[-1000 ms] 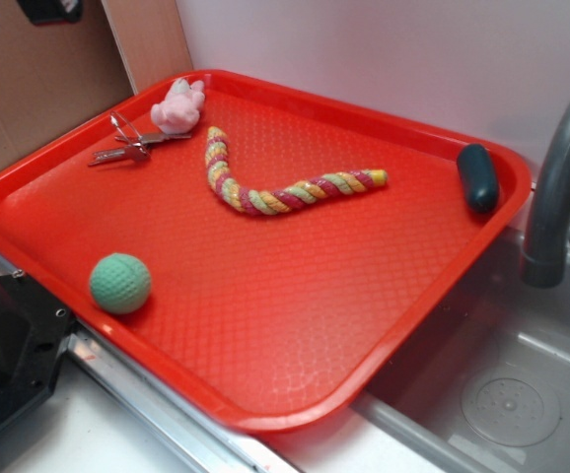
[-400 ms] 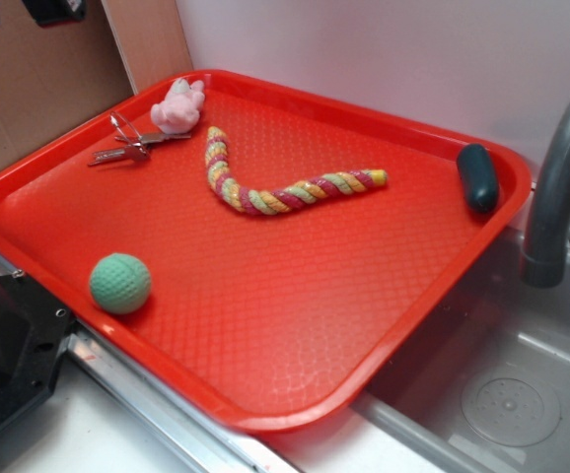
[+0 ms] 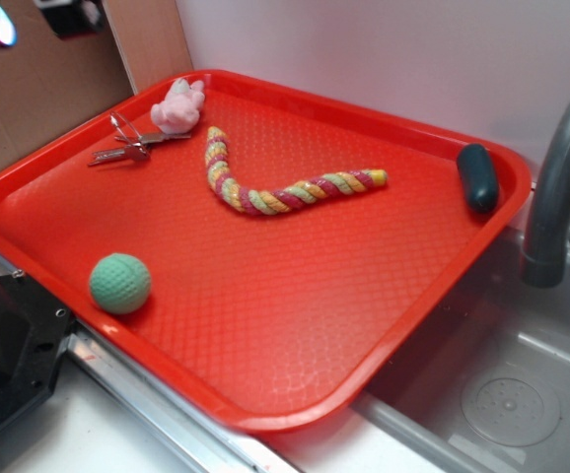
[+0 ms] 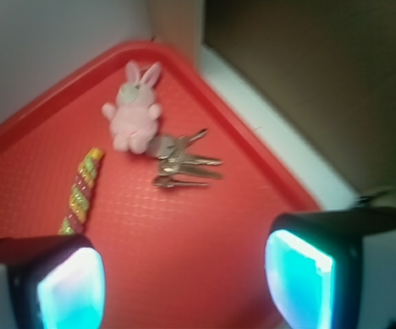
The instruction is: Grab the silver keys.
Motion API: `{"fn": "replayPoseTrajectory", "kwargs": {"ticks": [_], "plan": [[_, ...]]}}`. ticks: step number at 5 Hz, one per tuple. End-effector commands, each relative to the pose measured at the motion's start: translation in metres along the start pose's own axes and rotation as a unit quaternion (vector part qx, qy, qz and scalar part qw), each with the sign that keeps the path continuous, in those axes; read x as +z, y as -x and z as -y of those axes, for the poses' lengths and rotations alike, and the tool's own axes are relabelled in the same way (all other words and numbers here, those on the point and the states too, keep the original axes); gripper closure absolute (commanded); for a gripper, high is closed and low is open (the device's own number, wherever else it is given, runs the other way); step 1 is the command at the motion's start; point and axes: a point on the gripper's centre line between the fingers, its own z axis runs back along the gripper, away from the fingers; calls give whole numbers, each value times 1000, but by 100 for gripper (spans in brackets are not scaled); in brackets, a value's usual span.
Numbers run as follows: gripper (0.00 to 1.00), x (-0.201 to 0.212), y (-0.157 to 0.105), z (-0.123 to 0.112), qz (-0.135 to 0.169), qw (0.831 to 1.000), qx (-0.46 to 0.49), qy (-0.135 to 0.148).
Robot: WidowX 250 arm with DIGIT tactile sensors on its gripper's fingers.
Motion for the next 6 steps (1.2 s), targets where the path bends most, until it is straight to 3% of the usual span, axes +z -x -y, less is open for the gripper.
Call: {"fn": "replayPoseTrajectory", "kwargs": {"ticks": [1,2,4,6], "plan": [[0,-38,4,18,9,999,47,17],[0,-67,-2,16,27,996,82,-6],[0,-92,-23,10,25,996,75,-47],[0,-104,-36,-6,28,994,76,-66]]}}
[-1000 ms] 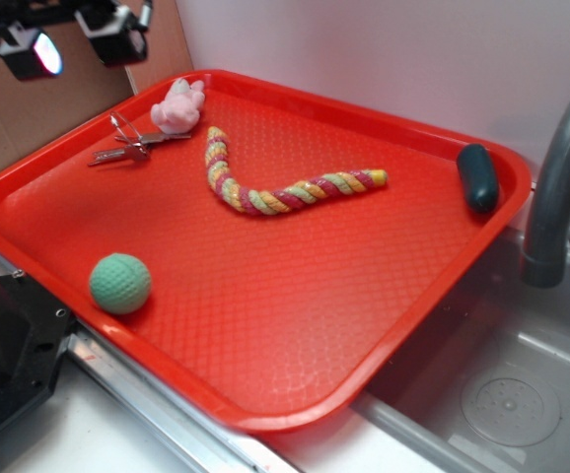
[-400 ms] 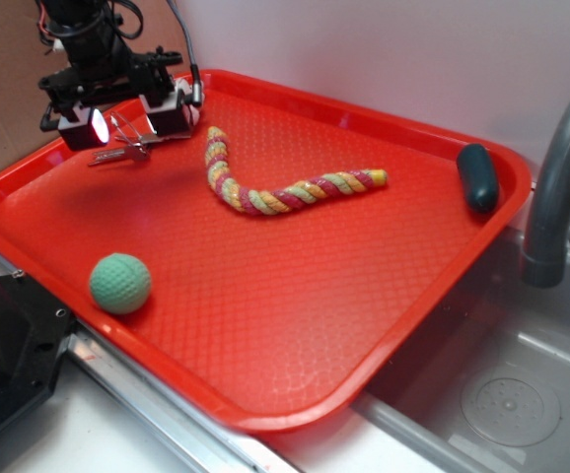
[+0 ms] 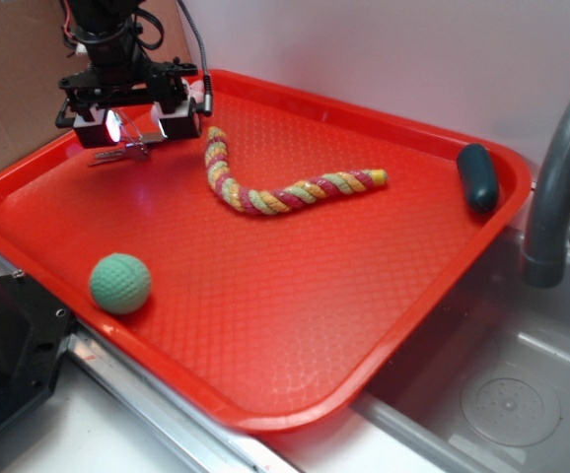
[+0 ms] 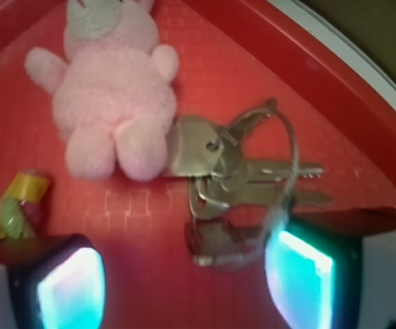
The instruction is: Grab the silver keys.
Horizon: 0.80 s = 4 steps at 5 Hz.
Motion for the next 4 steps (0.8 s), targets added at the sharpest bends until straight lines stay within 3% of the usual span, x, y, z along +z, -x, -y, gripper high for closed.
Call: {"fn": "replayPoseTrajectory", "kwargs": {"ticks": [1,3,4], "plan": [[0,-1,-22,-26,27,1000,12,2],[0,-2,-22,-34,42,999,2,-10],[100,-2,-20,-28,42,999,-4,-13]]}}
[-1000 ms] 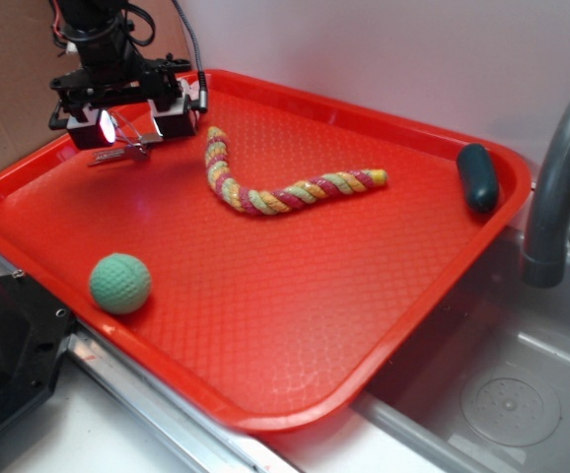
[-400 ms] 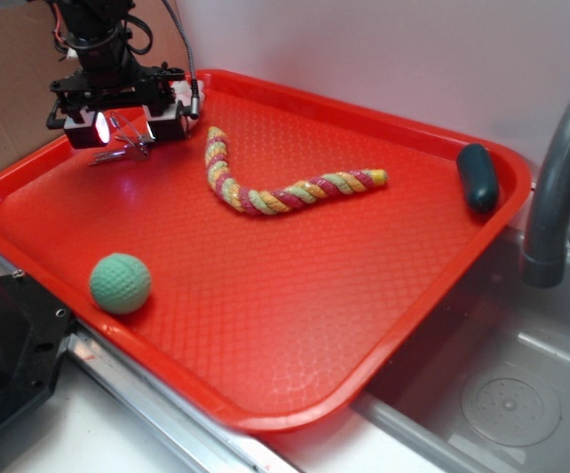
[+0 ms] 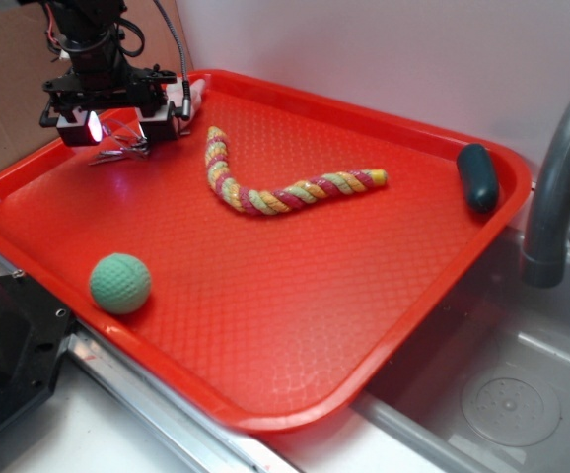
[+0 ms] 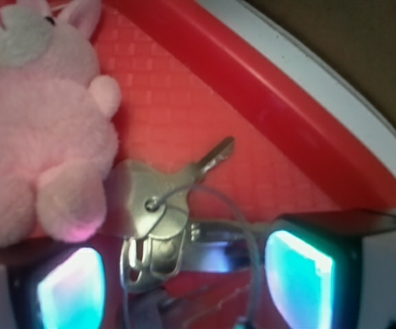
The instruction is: Grab the silver keys.
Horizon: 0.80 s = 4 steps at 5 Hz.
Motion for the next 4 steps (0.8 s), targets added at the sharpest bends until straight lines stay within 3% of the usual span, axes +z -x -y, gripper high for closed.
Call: {"fn": "replayPoseTrajectory", "kwargs": {"ticks": [1,2,3,4], "plan": [[100,9,-2,-1,15,1000,1,7],[100,11,0,1,16,1000,-5,8],[100,20,6,-1,1,999,-10,40],[100,66,19,-5,-6,995,-26,96]]}}
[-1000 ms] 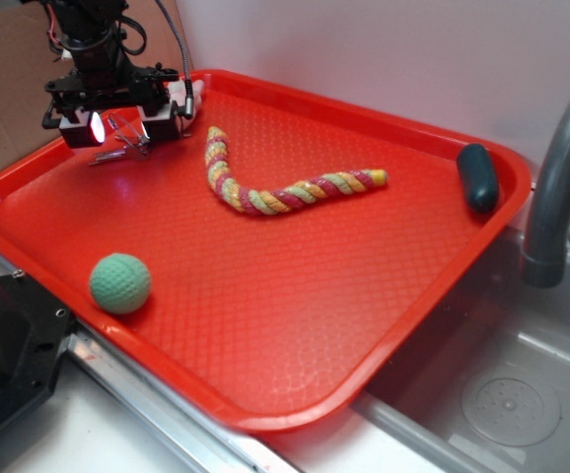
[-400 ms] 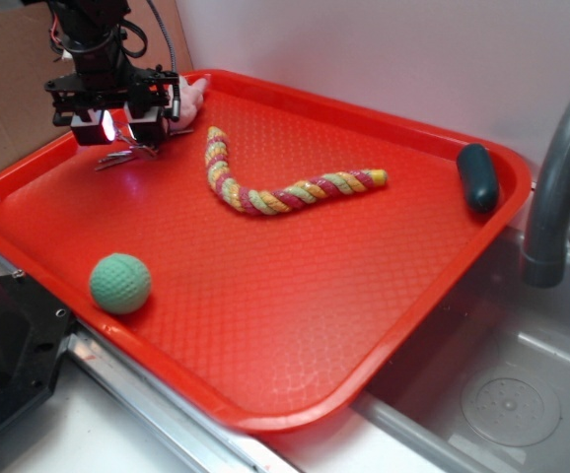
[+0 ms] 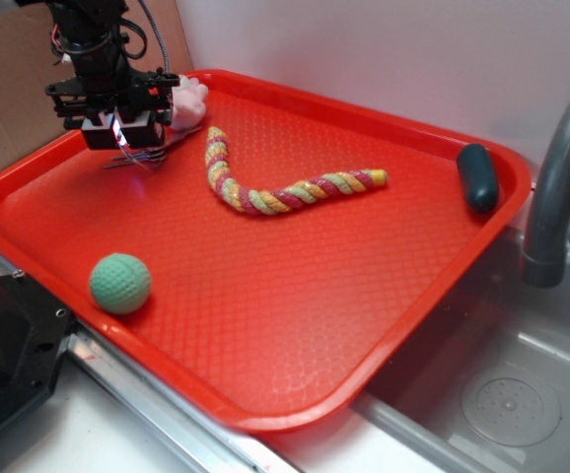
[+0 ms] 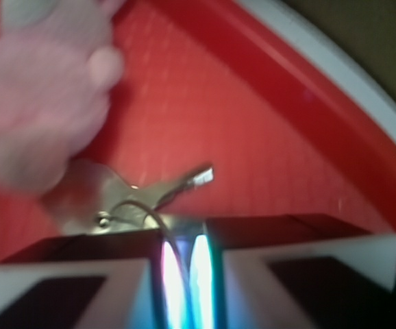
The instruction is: Grab the silver keys.
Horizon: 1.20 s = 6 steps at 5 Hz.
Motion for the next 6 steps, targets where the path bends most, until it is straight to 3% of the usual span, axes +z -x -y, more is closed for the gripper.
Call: {"fn": "replayPoseTrajectory", "kwargs": {"ticks": [1,2,3,4,5,6], "plan": [[100,110,29,-3,35,995,-43,88],[100,164,50,8,57,988,-74,124],[100,215,63,42,89,982,-147,72],[100,262,50,83,92,971,-206,74],[100,247,49,101,60,962,-250,93],[100,250,56,93,56,960,-250,110]]}}
